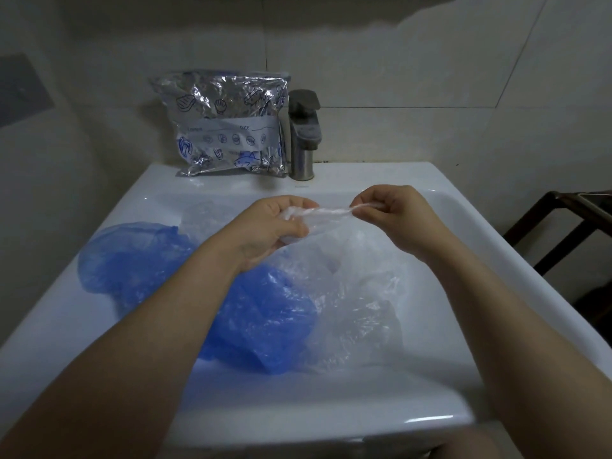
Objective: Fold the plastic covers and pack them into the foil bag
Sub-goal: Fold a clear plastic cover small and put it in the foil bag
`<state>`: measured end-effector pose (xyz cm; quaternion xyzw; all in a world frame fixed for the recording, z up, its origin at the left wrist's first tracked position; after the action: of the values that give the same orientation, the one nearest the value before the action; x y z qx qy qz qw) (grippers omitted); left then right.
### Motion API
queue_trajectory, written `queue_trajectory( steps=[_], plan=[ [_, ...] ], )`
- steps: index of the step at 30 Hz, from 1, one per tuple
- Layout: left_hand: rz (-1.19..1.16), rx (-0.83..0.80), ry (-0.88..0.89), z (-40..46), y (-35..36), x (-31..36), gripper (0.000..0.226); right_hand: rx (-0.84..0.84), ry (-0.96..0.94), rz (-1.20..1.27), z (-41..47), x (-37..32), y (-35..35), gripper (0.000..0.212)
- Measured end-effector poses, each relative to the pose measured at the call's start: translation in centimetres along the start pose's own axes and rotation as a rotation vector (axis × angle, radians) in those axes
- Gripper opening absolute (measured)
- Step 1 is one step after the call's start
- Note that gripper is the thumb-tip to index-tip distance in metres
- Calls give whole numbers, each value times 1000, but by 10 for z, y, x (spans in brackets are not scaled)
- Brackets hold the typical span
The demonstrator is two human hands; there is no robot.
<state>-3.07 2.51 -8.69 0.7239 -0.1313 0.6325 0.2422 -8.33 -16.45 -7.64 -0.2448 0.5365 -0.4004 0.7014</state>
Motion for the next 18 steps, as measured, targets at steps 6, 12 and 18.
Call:
queue_trajectory(
  steps=[6,12,18],
  plan=[
    [185,119,70,3,0,-1,16,-117,113,131,0,6,5,24],
    [187,3,116,1,-4,4,12,-195,207,566,0,13,5,22],
    [113,-115,197,-5,-3,12,33,-185,178,691,-1,10,-1,20]
  ],
)
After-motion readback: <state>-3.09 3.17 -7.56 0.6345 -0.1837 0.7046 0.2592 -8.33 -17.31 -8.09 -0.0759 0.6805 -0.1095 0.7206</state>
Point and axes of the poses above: each hand's wrist, its own z-axis towards the middle knuckle, its own y-axis out of the palm, x = y × z, the point moved 2 cm from there along z, towards the middle knuckle, and after that the axes turned 13 degrees about -z, right-handed, at the moved point
